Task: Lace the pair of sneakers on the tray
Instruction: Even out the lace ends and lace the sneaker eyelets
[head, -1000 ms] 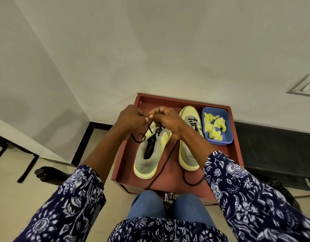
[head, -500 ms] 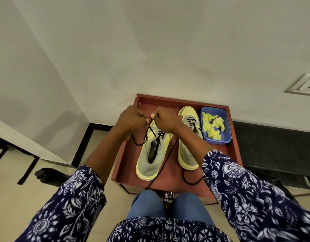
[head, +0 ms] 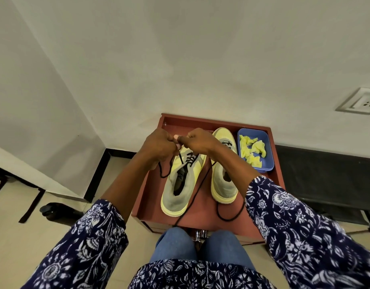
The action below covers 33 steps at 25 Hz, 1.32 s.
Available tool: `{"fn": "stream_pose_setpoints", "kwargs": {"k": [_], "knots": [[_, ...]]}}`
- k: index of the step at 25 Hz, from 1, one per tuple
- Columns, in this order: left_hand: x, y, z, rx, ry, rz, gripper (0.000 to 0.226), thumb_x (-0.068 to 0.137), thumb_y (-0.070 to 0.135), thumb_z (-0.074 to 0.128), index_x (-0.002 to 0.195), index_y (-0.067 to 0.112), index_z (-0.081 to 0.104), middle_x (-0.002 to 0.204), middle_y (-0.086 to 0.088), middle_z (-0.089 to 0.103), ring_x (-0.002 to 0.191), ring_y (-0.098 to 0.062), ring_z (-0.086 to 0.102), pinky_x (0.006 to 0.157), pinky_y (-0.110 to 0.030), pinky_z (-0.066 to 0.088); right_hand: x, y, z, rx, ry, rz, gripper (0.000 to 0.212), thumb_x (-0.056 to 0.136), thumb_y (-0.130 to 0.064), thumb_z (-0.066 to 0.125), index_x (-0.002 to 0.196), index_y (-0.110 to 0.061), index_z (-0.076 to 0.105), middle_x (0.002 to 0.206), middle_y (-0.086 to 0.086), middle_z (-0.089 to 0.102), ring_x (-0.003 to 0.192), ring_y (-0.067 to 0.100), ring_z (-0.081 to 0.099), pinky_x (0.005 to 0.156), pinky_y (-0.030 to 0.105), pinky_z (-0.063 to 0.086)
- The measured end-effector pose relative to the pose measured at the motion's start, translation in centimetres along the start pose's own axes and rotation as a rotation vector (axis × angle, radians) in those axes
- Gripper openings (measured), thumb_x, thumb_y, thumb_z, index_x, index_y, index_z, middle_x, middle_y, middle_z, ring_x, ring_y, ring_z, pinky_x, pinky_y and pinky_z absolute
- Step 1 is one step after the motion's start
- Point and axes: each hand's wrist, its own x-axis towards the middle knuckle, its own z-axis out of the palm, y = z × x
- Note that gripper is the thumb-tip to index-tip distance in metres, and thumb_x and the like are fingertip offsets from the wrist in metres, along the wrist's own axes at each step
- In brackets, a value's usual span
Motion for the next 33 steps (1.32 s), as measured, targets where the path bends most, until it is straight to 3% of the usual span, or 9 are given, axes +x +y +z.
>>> {"fn": "stream_pose_setpoints", "kwargs": {"k": [2,3,6,11,15,18,23,27,33], "knots": [[0.0,-0.1,0.0,0.012,-0.001,0.003,0.009,0.085,0.006,0.062,0.087,0.000,0.068,0.085,-0.010,0.063,0.082,-0.017,0.057,0.066,-0.025,0.043,0.1,0.0,-0.6,-0.065,-0.049,0.017,0.058,0.088,-0.047,0.053,0.075,0.010,0.059,0.083,0.031,0.061,0.068,0.021,0.045,0.066,0.032,0.037],[-0.1,0.0,0.0,0.022,0.000,0.009,0.009,0.085,0.006,0.062,0.086,0.000,0.068,0.086,-0.011,0.064,0.083,-0.018,0.056,0.067,-0.025,0.043,0.1,-0.1,-0.9,-0.062,-0.059,0.001,0.057,0.088,-0.044,0.055,0.082,0.012,0.059,0.083,0.031,0.058,0.069,0.021,0.045,0.067,0.031,0.037],[-0.4,0.4,-0.2,0.013,-0.002,0.016,0.008,0.084,0.006,0.061,0.084,0.001,0.068,0.082,-0.010,0.064,0.082,-0.018,0.058,0.071,-0.028,0.045,-0.3,-0.7,-1.4,0.050,-0.045,-0.069,0.040,0.088,-0.038,0.058,0.076,0.000,0.060,0.076,0.012,0.054,0.069,0.018,0.046,0.068,0.031,0.039],[-1.1,1.5,-0.6,0.002,-0.016,0.051,0.015,0.086,0.003,0.059,0.073,0.005,0.066,0.059,0.001,0.055,0.051,-0.004,0.048,0.040,-0.008,0.035,-0.9,-1.3,-1.8,0.288,-0.060,-0.096,0.033,0.089,-0.037,0.056,0.065,-0.015,0.055,0.068,0.004,0.059,0.068,0.015,0.052,0.077,0.032,0.044],[-1.3,1.9,-0.7,-0.005,-0.006,0.053,0.009,0.086,0.009,0.060,0.081,0.005,0.067,0.071,-0.001,0.060,0.067,-0.006,0.054,0.057,-0.019,0.041,-1.1,-0.8,-1.7,0.282,-0.026,0.001,0.039,0.087,-0.039,0.059,0.087,-0.001,0.067,0.083,0.009,0.064,0.054,0.011,0.046,0.060,0.022,0.040],[-1.4,2.1,-0.6,0.009,-0.012,0.054,0.010,0.086,0.010,0.061,0.084,0.003,0.067,0.077,-0.004,0.062,0.073,-0.009,0.055,0.062,-0.022,0.042,-1.2,-0.7,-1.7,0.301,-0.019,0.009,0.029,0.086,-0.030,0.063,0.085,-0.002,0.067,0.086,0.011,0.064,0.062,0.013,0.047,0.064,0.024,0.042],[-1.7,2.4,-1.1,-0.011,-0.014,0.037,0.011,0.085,0.007,0.061,0.079,0.000,0.067,0.069,-0.006,0.061,0.067,-0.018,0.055,0.061,-0.027,0.042,-2.1,-2.6,-3.0,0.526,-0.025,-0.054,0.023,0.089,-0.024,0.058,0.068,-0.015,0.060,0.061,0.002,0.056,0.062,0.015,0.055,0.064,0.020,0.042],[-2.0,2.8,-1.5,-0.005,-0.028,0.040,0.012,0.086,0.007,0.061,0.088,-0.001,0.068,0.069,-0.004,0.062,0.067,-0.016,0.056,0.062,-0.027,0.044,-2.5,-4.2,-4.0,0.456,0.054,-0.080,0.030,0.091,-0.032,0.056,0.074,-0.007,0.061,0.043,-0.010,0.053,0.044,0.005,0.044,0.054,0.021,0.038],[-3.0,4.0,-1.7,0.005,-0.058,0.051,0.011,0.085,0.004,0.061,0.091,-0.002,0.068,0.074,0.001,0.061,0.074,-0.013,0.056,0.058,-0.022,0.042,-3.1,-6.2,-5.3,0.393,0.123,-0.176,0.025,0.094,-0.023,0.050,0.087,-0.007,0.068,0.059,-0.003,0.047,0.055,0.008,0.039,0.057,0.021,0.036]]}}
